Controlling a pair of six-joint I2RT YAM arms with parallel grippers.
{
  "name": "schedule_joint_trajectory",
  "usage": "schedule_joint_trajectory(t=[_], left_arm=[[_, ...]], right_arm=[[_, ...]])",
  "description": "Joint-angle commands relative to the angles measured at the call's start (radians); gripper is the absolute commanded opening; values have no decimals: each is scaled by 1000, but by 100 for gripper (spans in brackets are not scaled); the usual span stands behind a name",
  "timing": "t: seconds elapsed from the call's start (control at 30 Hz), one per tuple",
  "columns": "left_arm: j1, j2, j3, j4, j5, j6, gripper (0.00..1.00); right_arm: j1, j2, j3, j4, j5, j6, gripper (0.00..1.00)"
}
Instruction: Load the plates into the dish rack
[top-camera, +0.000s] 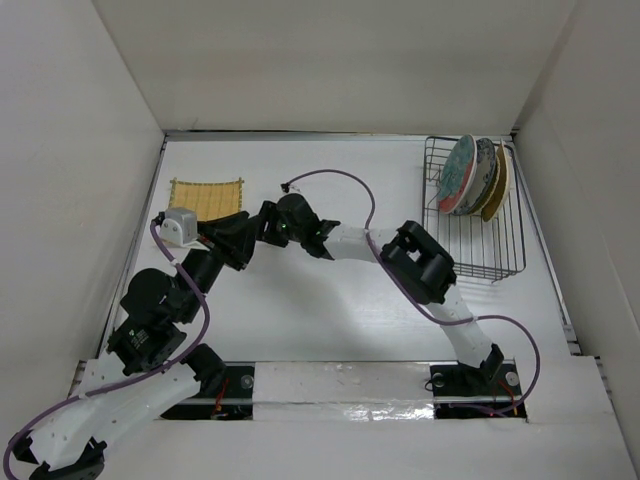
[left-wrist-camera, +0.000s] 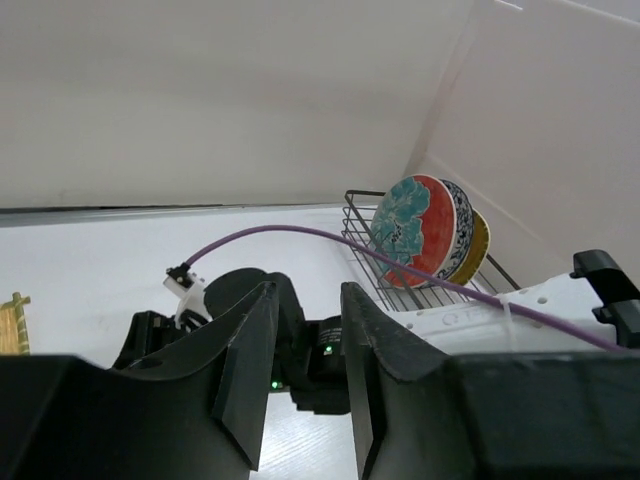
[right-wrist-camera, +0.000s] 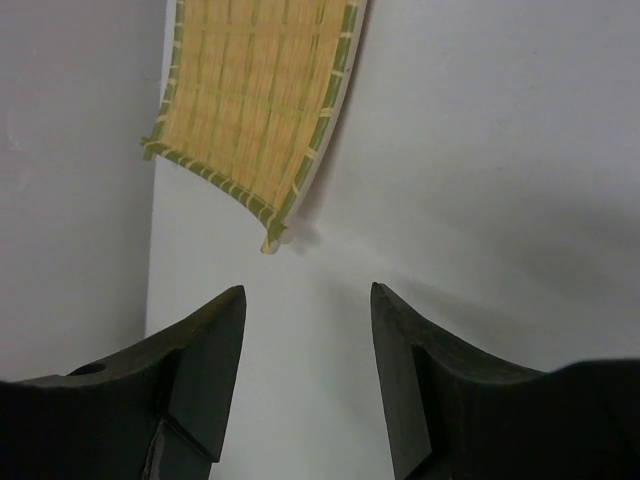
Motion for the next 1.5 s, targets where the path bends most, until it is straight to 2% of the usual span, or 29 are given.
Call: schedule_joint_trajectory(t=[0.0,0.23,0.4,0.7,1.2,1.47], left_arm=[[2,-16,7,54,17,-1,30],[2,-30,9,54,26,-4,34],[2,-42,10,56,32,-7,34],[2,-42,15,50,38,-10,35],[2,-51,10,54,31,-10,35],[2,-51,12,51,25,-5,36]], right_arm=[[21,18,84,103,32,147,59],[31,127,140,104,78,293,60],[41,195,233,28,120,346,59],[41,360,437,-6,63,434,58],[91,359,376,14,20,472,49],[80,379,414,1,67,489,46]])
